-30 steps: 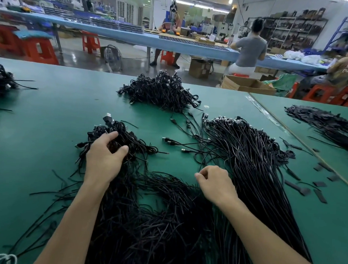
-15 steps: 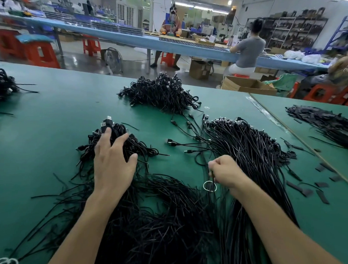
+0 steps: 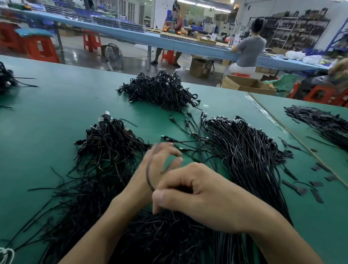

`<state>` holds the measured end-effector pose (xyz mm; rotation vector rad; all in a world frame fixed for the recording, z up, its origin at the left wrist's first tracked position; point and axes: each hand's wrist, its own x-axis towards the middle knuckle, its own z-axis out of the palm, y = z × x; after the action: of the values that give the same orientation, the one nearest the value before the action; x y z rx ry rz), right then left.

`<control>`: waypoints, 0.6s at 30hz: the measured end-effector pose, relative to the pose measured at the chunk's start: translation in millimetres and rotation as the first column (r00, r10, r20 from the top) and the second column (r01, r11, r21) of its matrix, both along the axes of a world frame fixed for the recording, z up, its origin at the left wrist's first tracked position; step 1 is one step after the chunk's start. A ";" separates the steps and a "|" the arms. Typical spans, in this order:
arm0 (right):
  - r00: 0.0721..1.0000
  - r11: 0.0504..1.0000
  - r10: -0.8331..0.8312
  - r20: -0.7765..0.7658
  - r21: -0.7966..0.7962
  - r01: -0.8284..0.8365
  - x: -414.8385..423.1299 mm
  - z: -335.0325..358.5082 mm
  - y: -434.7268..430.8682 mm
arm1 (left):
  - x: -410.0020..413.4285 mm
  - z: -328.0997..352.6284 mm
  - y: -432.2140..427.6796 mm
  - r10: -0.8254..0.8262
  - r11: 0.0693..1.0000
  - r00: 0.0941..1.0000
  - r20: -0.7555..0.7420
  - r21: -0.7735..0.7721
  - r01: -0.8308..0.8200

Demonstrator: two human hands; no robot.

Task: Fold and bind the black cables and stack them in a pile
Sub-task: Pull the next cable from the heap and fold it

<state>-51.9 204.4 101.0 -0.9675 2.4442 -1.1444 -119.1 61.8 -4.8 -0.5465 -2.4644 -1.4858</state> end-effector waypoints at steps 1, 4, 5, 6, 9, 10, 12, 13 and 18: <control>0.999 1.000 0.007 0.042 0.017 -0.007 0.6 1.2 4.3 | -4.1 -2.9 -0.5 0.153 0.988 0.985 -0.085 0.026 -0.151; 0.997 0.999 -0.023 0.070 0.039 0.021 0.4 0.8 17.3 | -11.1 -4.9 -6.5 0.377 0.905 0.920 -0.106 0.254 -0.341; 0.998 0.998 -0.042 0.055 0.045 0.040 -0.1 -0.7 21.1 | -10.6 -3.6 -7.9 0.385 0.890 0.918 -0.094 0.299 -0.343; 0.997 0.996 -0.075 0.035 0.057 0.073 -0.8 -2.9 24.9 | -11.4 -3.4 -8.9 0.383 0.889 0.920 -0.087 0.304 -0.341; 0.961 0.959 -0.270 -0.050 0.073 0.274 -8.8 -12.9 39.4 | -12.4 -3.4 -7.2 0.335 0.927 0.942 -0.030 0.190 -0.323; 0.935 0.934 -0.349 -0.071 0.052 0.352 -12.3 -16.4 44.4 | -12.7 -3.4 -7.8 0.311 0.946 0.950 0.009 0.090 -0.310; 0.860 0.866 -0.500 -0.106 -0.064 0.496 -19.1 -22.5 52.4 | -10.4 -1.9 -10.8 0.162 0.976 0.975 0.154 -0.168 -0.136; 0.818 0.823 -0.565 -0.110 -0.145 0.549 -22.4 -24.1 55.1 | -8.2 -0.1 -10.8 0.052 0.968 0.962 0.267 -0.251 0.017; 0.809 0.802 -0.584 -0.073 -0.206 0.560 -28.8 -28.2 60.1 | 9.7 10.9 4.2 -0.324 0.931 0.889 0.325 -0.057 0.360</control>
<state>-80.6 264.5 72.8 -0.3297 2.8894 -1.5436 -109.4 66.0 6.1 -0.8717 -2.8256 -1.6749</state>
